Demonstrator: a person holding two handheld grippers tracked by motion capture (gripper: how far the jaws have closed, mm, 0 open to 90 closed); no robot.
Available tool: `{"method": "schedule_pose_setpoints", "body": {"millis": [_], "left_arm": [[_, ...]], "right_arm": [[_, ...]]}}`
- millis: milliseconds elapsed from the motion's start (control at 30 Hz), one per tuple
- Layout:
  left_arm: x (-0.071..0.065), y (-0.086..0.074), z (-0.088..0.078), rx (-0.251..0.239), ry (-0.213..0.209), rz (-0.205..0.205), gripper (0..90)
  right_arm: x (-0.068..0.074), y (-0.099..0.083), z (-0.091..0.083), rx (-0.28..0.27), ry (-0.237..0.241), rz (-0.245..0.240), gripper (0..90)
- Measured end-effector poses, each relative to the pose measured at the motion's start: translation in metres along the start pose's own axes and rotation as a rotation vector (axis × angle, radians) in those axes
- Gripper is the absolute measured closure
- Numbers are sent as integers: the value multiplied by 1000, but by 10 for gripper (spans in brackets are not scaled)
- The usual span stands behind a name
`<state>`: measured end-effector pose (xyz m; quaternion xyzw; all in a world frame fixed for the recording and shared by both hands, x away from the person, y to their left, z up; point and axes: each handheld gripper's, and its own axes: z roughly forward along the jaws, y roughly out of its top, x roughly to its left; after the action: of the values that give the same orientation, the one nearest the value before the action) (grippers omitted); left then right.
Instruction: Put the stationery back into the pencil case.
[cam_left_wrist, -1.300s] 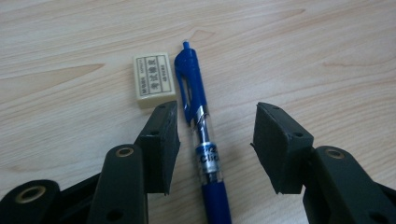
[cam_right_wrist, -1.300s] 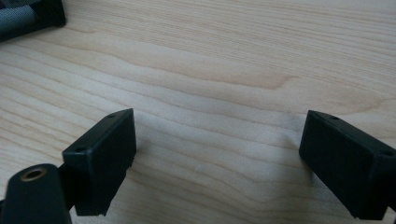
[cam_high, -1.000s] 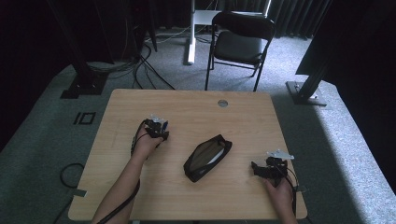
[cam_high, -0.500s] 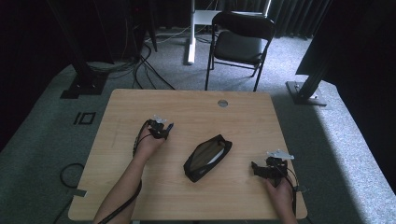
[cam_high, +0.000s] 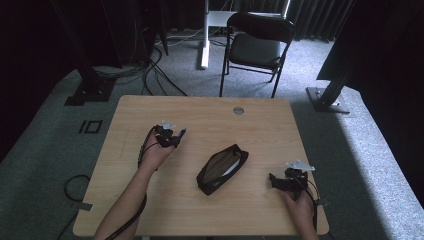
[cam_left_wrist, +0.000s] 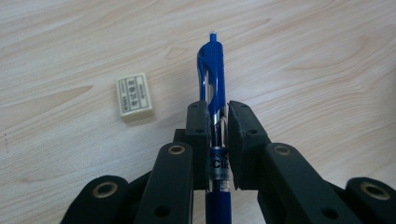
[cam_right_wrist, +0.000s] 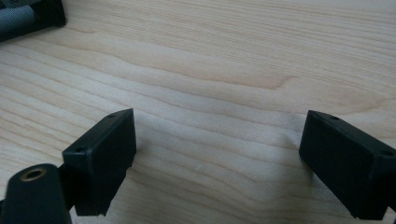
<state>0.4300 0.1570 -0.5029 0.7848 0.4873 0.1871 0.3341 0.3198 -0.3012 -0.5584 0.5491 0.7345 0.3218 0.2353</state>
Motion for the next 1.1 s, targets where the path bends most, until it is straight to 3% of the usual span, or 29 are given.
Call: {"method": "schedule_pose_setpoints", "body": {"millis": [600,833,1100], "left_arm": [[-22,27,-52,-93,-57,27,800],[-33,32,-64,-112,-65,47,800],[-54,37,-76,-142,-116,64,800]], "right_arm": [[0,0,0,0,0,0,106],[0,0,0,0,0,0,106],[0,0,0,0,0,1,106]]}}
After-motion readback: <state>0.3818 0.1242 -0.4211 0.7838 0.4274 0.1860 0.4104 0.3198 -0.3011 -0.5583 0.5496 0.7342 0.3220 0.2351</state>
